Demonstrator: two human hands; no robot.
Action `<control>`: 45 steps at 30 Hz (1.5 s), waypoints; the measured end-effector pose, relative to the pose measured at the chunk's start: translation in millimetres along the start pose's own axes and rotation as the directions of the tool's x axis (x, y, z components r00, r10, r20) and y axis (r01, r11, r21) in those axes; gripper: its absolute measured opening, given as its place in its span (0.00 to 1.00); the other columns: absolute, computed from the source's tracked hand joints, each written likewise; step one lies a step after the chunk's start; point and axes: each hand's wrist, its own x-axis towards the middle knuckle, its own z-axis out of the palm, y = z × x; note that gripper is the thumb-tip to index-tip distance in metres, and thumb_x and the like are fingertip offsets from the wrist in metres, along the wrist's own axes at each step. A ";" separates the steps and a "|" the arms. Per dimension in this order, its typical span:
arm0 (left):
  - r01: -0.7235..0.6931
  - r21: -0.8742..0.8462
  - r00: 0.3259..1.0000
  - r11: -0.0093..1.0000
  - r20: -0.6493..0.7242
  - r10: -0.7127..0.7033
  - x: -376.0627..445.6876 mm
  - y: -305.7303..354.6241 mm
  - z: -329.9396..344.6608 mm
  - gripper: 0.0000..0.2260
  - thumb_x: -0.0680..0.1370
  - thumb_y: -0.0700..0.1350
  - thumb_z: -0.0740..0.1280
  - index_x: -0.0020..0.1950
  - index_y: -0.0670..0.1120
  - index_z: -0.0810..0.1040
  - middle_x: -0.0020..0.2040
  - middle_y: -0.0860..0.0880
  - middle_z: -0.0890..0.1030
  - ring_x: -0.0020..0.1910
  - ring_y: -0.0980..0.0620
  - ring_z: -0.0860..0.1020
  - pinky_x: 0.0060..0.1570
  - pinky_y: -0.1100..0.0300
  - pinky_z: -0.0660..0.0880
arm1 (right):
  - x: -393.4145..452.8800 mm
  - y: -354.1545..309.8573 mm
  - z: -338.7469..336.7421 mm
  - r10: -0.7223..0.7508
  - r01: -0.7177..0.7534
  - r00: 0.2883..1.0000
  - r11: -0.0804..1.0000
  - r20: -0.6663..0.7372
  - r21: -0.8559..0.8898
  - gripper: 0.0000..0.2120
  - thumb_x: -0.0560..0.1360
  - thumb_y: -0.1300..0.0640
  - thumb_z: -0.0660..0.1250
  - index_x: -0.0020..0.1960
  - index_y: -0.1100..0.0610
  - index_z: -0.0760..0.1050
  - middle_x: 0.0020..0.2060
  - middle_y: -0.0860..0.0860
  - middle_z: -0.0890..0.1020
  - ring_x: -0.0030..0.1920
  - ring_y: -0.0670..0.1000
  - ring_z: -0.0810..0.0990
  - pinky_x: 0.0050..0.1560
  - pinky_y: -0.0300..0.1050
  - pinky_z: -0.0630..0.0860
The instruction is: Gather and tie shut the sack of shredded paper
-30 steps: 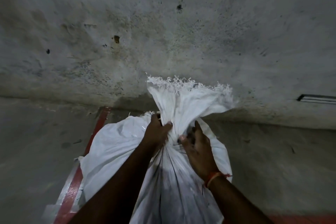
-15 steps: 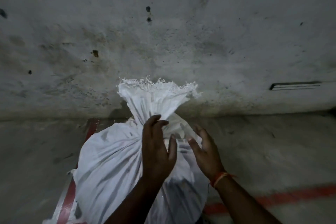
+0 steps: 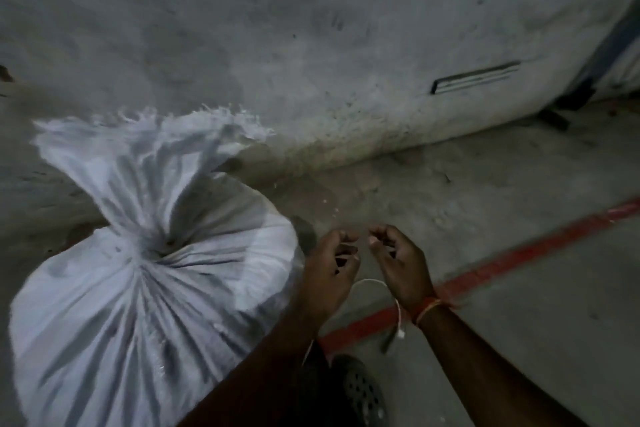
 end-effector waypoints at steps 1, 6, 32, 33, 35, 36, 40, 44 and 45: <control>0.038 0.014 0.999 0.999 0.038 -0.038 6.8 -11.1 13.4 0.13 0.79 0.38 0.66 0.61 0.52 0.77 0.58 0.54 0.81 0.56 0.60 0.81 0.55 0.63 0.78 | 3.7 20.2 -4.2 0.026 -0.026 1.000 1.000 -0.006 -0.015 0.12 0.80 0.53 0.65 0.62 0.53 0.78 0.53 0.42 0.81 0.51 0.32 0.78 0.47 0.24 0.72; 0.257 0.026 0.958 0.966 0.127 -0.259 35.8 -80.9 70.9 0.12 0.79 0.42 0.65 0.58 0.58 0.77 0.54 0.59 0.82 0.55 0.59 0.81 0.55 0.62 0.76 | 13.4 120.8 -12.1 0.163 -0.165 0.986 0.984 -0.036 -0.067 0.10 0.79 0.56 0.66 0.60 0.54 0.79 0.54 0.47 0.82 0.53 0.41 0.79 0.48 0.27 0.73; 0.589 0.068 0.773 0.805 0.243 -0.586 42.0 -228.6 149.3 0.25 0.65 0.51 0.73 0.59 0.44 0.78 0.55 0.40 0.82 0.56 0.39 0.80 0.55 0.47 0.79 | 3.1 300.4 32.3 0.345 -0.365 0.926 0.717 -0.153 -0.594 0.10 0.70 0.60 0.72 0.49 0.63 0.83 0.45 0.63 0.84 0.50 0.63 0.82 0.52 0.50 0.77; 0.584 0.075 0.775 0.808 0.243 -0.583 41.9 -215.5 147.3 0.24 0.69 0.48 0.73 0.62 0.43 0.77 0.56 0.41 0.81 0.57 0.42 0.80 0.55 0.51 0.79 | 1.2 292.6 24.5 0.344 -0.395 0.917 0.723 -0.201 -0.567 0.10 0.69 0.60 0.73 0.49 0.62 0.83 0.45 0.62 0.84 0.48 0.62 0.82 0.52 0.49 0.78; 0.549 0.090 0.799 0.831 0.237 -0.553 44.2 -193.4 142.8 0.18 0.75 0.45 0.71 0.65 0.44 0.77 0.58 0.46 0.80 0.58 0.46 0.79 0.56 0.54 0.77 | -0.9 271.9 9.4 0.313 -0.419 0.906 0.758 -0.285 -0.500 0.09 0.66 0.62 0.75 0.47 0.61 0.84 0.43 0.61 0.84 0.44 0.62 0.84 0.50 0.49 0.78; 0.513 0.093 0.820 0.854 0.240 -0.519 44.5 -180.6 139.2 0.15 0.78 0.43 0.70 0.64 0.45 0.77 0.58 0.48 0.80 0.57 0.48 0.79 0.56 0.56 0.76 | -1.4 259.5 2.2 0.286 -0.415 0.902 0.781 -0.323 -0.467 0.09 0.65 0.63 0.76 0.46 0.61 0.84 0.42 0.61 0.84 0.43 0.61 0.84 0.50 0.48 0.78; 0.351 0.013 0.909 0.936 0.236 -0.344 47.7 -121.6 114.9 0.11 0.80 0.38 0.68 0.63 0.43 0.78 0.54 0.51 0.81 0.52 0.54 0.79 0.48 0.74 0.72 | 1.4 189.4 -15.7 0.186 -0.342 0.886 0.881 -0.426 -0.327 0.08 0.65 0.64 0.76 0.44 0.58 0.84 0.40 0.58 0.85 0.41 0.58 0.84 0.49 0.47 0.79; 0.232 -0.028 0.966 0.972 0.121 -0.228 48.1 -43.9 75.4 0.11 0.79 0.36 0.69 0.61 0.41 0.79 0.52 0.50 0.80 0.48 0.57 0.78 0.45 0.77 0.71 | 6.9 98.4 -15.5 0.136 -0.240 0.892 0.951 -0.431 -0.196 0.07 0.67 0.63 0.74 0.44 0.56 0.83 0.41 0.56 0.86 0.41 0.54 0.85 0.49 0.46 0.81; 0.216 -0.055 0.973 0.975 0.090 -0.211 44.3 -26.2 62.3 0.11 0.78 0.36 0.69 0.61 0.40 0.80 0.52 0.50 0.80 0.49 0.56 0.79 0.45 0.77 0.71 | 5.8 72.5 -12.5 0.124 -0.210 0.895 0.965 -0.428 -0.160 0.06 0.67 0.63 0.74 0.44 0.56 0.83 0.41 0.55 0.85 0.40 0.54 0.84 0.48 0.47 0.81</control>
